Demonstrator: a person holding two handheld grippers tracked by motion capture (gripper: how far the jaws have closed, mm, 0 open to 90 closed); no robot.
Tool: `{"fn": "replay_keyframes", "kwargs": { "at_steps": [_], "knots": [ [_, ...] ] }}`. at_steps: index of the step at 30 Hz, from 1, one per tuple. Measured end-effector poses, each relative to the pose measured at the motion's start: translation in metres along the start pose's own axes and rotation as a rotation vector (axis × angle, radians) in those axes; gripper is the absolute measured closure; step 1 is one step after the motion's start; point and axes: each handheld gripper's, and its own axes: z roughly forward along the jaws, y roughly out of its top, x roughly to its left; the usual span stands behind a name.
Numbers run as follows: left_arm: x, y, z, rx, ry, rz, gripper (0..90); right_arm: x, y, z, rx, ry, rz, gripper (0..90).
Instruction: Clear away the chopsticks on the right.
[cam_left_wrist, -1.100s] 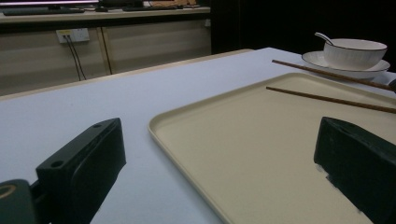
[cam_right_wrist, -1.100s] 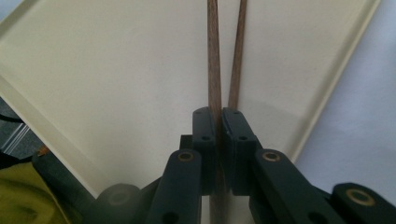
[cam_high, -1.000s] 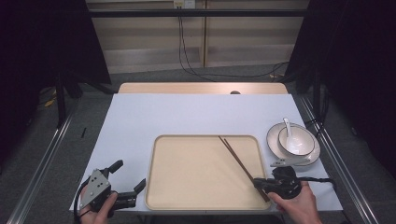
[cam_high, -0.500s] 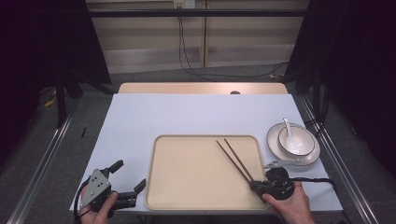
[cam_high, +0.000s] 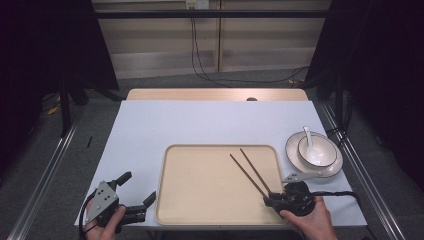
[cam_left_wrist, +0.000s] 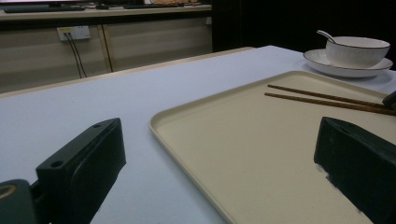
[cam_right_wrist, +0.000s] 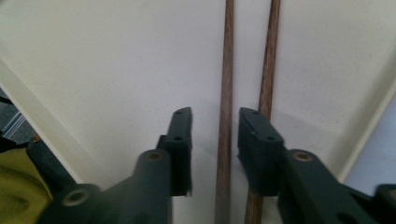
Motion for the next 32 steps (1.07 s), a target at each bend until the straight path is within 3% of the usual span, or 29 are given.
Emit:
{"fn": "replay_keyframes", "kwargs": {
  "at_steps": [4,7,11,15,17,20,26,32],
  "knots": [
    [0.0,0.0,0.0,-0.002,-0.002,-0.003,2.0,-0.005,0.002,-0.015,-0.092,0.036,-0.059,47.8],
    [-0.001,0.0,-0.001,-0.002,0.004,-0.008,2.0,-0.013,0.003,-0.026,-0.156,0.042,-0.103,30.5],
    [-0.001,0.0,0.0,-0.002,-0.004,-0.005,2.0,-0.031,0.003,-0.034,-0.194,0.08,-0.048,11.2],
    [-0.001,-0.001,-0.001,0.003,-0.003,-0.009,2.0,-0.042,-0.001,-0.045,-0.238,0.058,-0.072,10.0],
    [-0.001,-0.001,-0.002,0.005,-0.002,-0.006,2.0,-0.044,-0.004,-0.052,-0.286,0.029,-0.105,9.2],
    [-0.003,-0.001,-0.002,-0.004,-0.002,-0.017,2.0,-0.049,-0.011,-0.062,-0.349,0.037,-0.156,4.0],
    [-0.004,-0.001,-0.004,0.006,0.005,-0.006,2.0,-0.068,-0.028,-0.082,-0.456,-0.034,-0.175,3.1],
    [-0.003,-0.001,-0.004,0.009,0.003,-0.002,1.9,-0.074,-0.036,-0.086,-0.443,-0.025,-0.196,2.5]
  ]
}}
